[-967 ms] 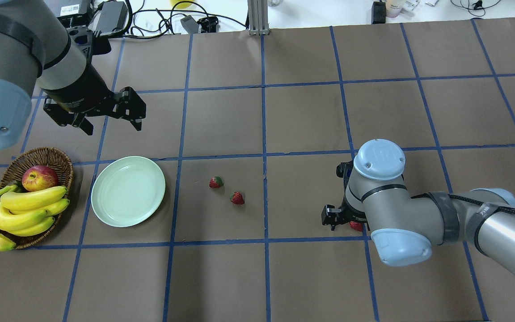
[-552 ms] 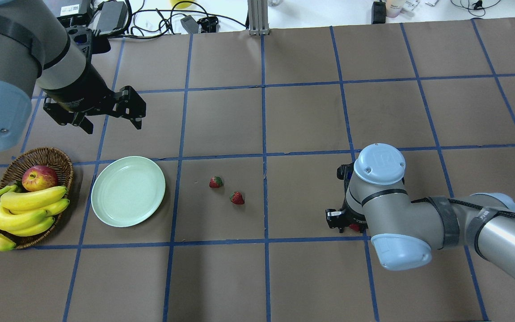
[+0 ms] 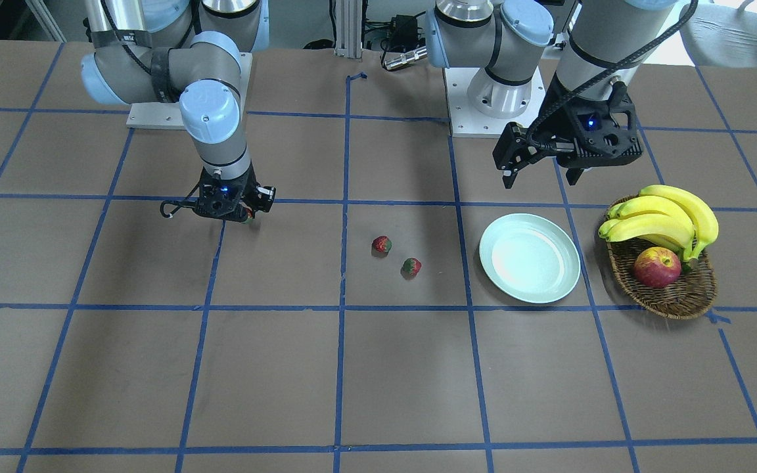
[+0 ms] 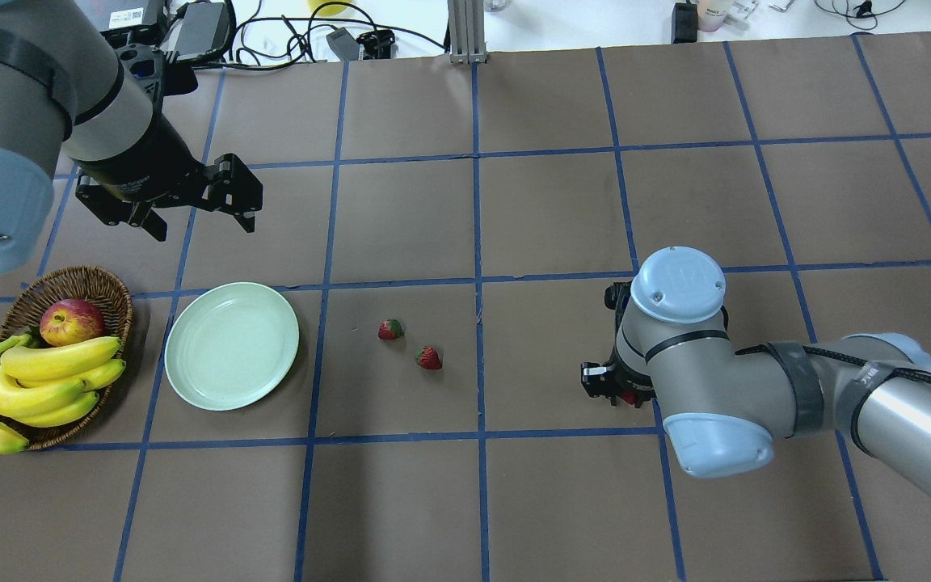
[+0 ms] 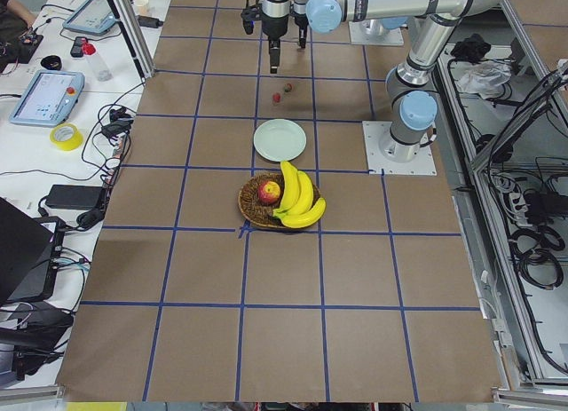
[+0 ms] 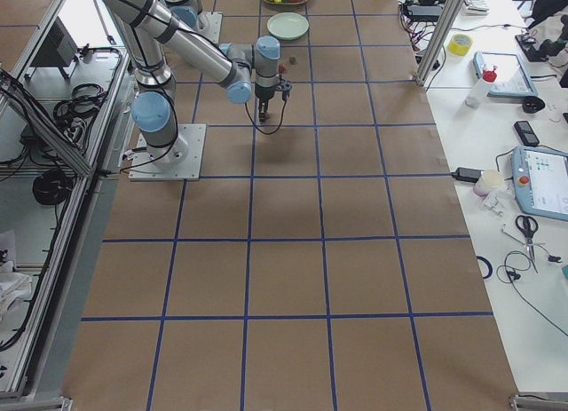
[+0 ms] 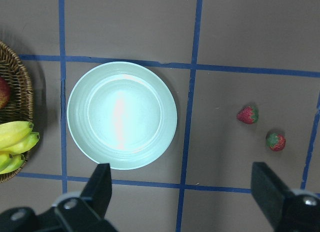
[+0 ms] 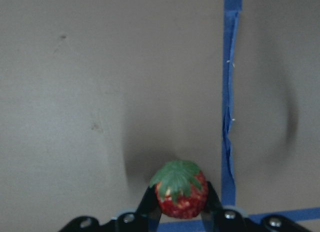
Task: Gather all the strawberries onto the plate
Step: 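Carry it next to the other two strawberries and release it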
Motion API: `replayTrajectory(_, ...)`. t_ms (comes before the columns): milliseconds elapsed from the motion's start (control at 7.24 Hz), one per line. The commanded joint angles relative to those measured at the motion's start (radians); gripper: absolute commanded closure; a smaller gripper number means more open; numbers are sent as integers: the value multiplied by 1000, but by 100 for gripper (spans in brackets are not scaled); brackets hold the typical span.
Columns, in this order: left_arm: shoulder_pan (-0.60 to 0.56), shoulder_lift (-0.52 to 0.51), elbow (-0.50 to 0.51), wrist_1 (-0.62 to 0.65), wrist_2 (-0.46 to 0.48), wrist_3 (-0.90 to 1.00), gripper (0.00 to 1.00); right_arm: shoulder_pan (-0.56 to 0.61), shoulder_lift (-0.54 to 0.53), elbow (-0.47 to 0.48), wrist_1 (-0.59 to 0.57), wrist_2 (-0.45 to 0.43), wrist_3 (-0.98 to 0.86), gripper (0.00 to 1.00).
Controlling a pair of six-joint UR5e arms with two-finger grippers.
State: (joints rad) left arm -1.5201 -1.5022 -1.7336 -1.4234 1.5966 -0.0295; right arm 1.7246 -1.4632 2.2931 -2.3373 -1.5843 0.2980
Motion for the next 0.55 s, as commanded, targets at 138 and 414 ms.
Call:
replayTrajectory(138, 0, -6, -1, 1, -1, 0, 0, 180, 168, -296, 93, 72, 307, 100)
replayTrajectory(414, 0, -9, -1, 1, -1, 0, 0, 237, 265, -415, 76, 180, 445, 100)
